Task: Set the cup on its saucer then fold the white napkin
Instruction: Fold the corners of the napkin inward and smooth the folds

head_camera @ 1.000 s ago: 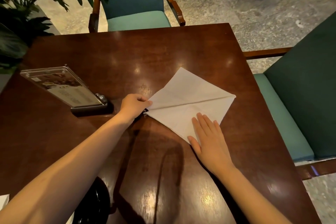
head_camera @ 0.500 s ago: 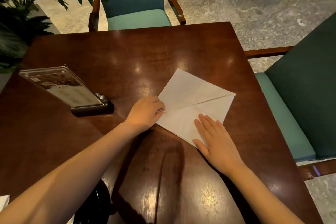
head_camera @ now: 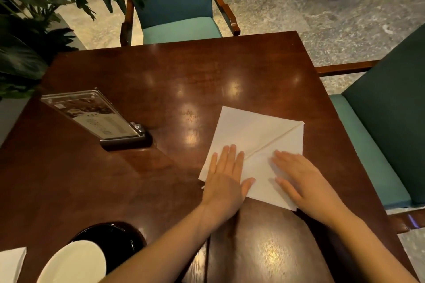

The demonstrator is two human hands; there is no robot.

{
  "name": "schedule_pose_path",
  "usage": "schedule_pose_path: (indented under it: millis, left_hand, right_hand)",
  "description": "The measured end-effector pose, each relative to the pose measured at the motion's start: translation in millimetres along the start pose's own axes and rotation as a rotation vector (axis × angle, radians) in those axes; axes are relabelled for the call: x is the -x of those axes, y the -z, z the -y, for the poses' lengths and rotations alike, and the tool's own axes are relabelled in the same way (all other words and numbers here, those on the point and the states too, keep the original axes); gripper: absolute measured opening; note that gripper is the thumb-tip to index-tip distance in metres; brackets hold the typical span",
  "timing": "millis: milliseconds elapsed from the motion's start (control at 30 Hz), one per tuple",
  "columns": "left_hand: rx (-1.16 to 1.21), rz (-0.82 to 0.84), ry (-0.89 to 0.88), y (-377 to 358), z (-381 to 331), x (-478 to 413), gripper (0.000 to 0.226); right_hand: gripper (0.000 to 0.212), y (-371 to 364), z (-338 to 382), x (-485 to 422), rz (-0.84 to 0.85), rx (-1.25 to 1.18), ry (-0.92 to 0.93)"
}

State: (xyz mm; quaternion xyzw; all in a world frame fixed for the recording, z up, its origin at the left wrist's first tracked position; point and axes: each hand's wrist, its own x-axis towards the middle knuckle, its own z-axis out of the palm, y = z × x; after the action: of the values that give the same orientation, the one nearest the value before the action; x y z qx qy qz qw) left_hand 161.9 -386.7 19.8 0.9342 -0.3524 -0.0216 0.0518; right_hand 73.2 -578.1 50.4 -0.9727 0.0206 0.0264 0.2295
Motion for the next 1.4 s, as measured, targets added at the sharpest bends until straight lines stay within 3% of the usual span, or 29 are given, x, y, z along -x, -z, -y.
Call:
schedule_pose_path:
  millis: [167,333,533,733,867,1000,1133,1267,1400]
  left_hand:
    - [-0.010,-0.005,0.049,-6.9,1.2,3.4,0.057]
    - [0.023,-0.035,0.073,-5.8,14.7,5.9,0.057]
    - [0.018,-0.044,0.073,-9.1,15.8,5.8,0.057]
    - [-0.008,-0.023,0.044,-6.2,16.0,8.8,0.053]
    - [0.055,0.000,0.157,-7.6,-2.4,20.0,0.057]
    - [0.112,0.019,0.344,-11.3,-30.3,35.5,0.062]
    - [0.116,0.003,0.411,-6.4,-54.5,47.4,0.060]
    - [0.114,0.013,0.205,-4.1,-56.7,44.1,0.054]
    - [0.087,0.059,0.018,-12.3,-34.3,34.4,0.052]
  right_hand:
    - [0.063,-32.4,32.0,-38.8,0.039,0.174,0.097]
    - [0.061,-42.8,20.5,-52.0,0.048,0.294,0.111]
    - [0.069,-22.0,-17.3,-75.6,0.003,0.362,-0.129]
    - [0.064,2.7,-48.9,-98.7,-0.017,0.388,-0.311]
    - [0.065,7.3,-51.4,-100.6,-0.060,0.430,-0.376]
    - [0.070,-0.6,-12.0,-67.6,-0.083,0.349,-0.173]
    - [0.071,-36.6,28.1,-18.3,0.128,0.271,0.079]
    - [0.058,-41.9,9.2,1.1,0.108,0.381,0.078]
    - [0.059,-36.1,-3.6,4.6,0.121,0.392,0.110]
